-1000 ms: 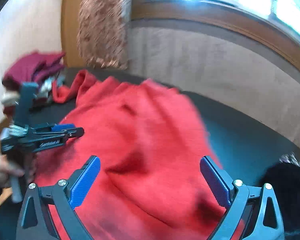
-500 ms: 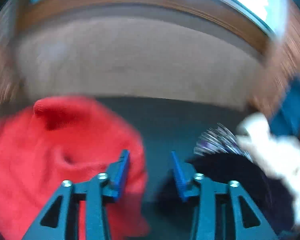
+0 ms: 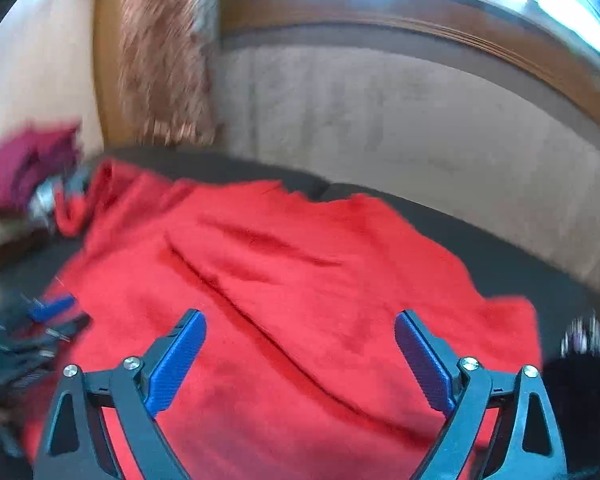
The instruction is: Fold clothes
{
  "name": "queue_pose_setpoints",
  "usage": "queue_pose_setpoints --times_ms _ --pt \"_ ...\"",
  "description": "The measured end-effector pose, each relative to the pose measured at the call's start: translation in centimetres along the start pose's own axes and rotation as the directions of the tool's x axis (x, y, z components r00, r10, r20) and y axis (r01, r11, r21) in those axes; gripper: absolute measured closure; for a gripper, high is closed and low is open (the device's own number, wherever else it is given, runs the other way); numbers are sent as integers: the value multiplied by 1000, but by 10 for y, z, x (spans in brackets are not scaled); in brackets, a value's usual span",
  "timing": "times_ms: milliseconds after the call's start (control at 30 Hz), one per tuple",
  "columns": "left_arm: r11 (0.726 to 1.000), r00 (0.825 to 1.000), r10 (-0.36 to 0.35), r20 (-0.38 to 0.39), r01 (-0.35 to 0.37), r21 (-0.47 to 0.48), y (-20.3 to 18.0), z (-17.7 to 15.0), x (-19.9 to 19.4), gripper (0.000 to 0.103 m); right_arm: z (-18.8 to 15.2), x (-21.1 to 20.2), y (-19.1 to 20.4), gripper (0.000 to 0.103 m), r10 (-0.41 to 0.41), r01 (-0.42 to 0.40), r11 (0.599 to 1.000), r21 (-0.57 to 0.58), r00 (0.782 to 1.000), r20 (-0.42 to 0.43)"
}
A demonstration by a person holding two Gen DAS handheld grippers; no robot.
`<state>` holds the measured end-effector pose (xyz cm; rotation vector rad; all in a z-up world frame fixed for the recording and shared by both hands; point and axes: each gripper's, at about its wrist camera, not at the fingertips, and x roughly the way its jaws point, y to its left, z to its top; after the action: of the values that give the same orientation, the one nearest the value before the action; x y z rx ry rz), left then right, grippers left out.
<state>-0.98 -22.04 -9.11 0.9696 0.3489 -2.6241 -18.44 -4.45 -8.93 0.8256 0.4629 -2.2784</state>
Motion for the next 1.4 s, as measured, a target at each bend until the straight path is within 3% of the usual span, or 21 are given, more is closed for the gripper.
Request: queue_pose_setpoints --times_ms 100,167,233,300,333,467,567,600,667,700,733,767,800,867,933,1000,1067,1167,1267,1367,1400 --pt "1000 1000 -1 0 1 4 3 2 3 64 0 42 12 7 -61 56 997 -55 994 -89" --pt "1000 1000 -4 2 4 0 4 2 3 64 -3 52 0 19 -31 32 999 8 992 -124" --pt "1000 1000 -6 3 6 -3 4 1 3 64 -4 54 -15 62 -12 23 997 79 990 -138" --pt "1000 1000 -7 3 7 -5 3 1 3 64 -2 47 -33 85 -5 25 988 151 991 -133" --pt "1000 1000 -9 3 9 -7 3 1 3 64 0 41 -43 85 -5 26 984 173 992 -125" --pt "1000 1000 -14 3 14 -14 3 1 2 64 4 2 -105 85 -140 161 964 209 984 -115" --pt "1000 1000 -8 2 8 -13 1 0 1 64 -7 -46 -180 85 -275 294 901 320 956 -105" --pt "1000 1000 -6 1 6 -13 0 0 1 64 -17 -66 -210 85 -325 343 857 385 939 -114" --pt "1000 1000 -2 1 2 -12 -1 0 0 64 -49 -106 -267 80 -390 399 731 554 910 -141" --pt "1000 1000 0 0 0 -11 -2 0 0 64 -66 -124 -290 62 -409 410 658 631 899 -157" --pt "1000 1000 2 0 -2 -11 -3 -1 0 64 -85 -139 -305 35 -415 410 593 693 893 -174" --pt "1000 1000 5 -4 -5 -9 -3 0 0 64 -104 -153 -318 26 -417 407 523 749 888 -192" --pt "1000 1000 8 -8 -8 -7 -4 1 0 64 -123 -167 -323 23 -425 391 481 785 887 -181" --pt "1000 999 7 -31 -8 -17 -4 9 1 64 -141 -181 -320 23 -436 372 464 804 886 -158" --pt "1000 998 5 -55 -7 -29 -4 18 1 64 -148 -191 -303 23 -455 341 474 812 884 -105" --pt "999 997 3 -79 -6 -41 -5 27 1 64 -141 -191 -288 23 -447 302 513 804 893 -50" --pt "998 996 -11 -84 5 -69 -5 39 0 64 -118 -178 -261 22 -397 239 599 764 917 24" --pt "997 998 -26 -52 22 -75 -13 67 5 64 -77 -143 -210 6 -262 129 741 659 959 107" --pt "999 997 -36 -62 33 -41 -24 91 24 64 -36 -85 -153 2 -71 7 861 508 992 105" --pt "1000 996 -20 -86 20 0 -33 111 56 64 -6 -20 -99 1 60 -66 921 384 998 29" --pt "1000 996 -6 -92 8 21 -36 115 67 64 2 3 -86 1 52 -47 941 336 999 -8"
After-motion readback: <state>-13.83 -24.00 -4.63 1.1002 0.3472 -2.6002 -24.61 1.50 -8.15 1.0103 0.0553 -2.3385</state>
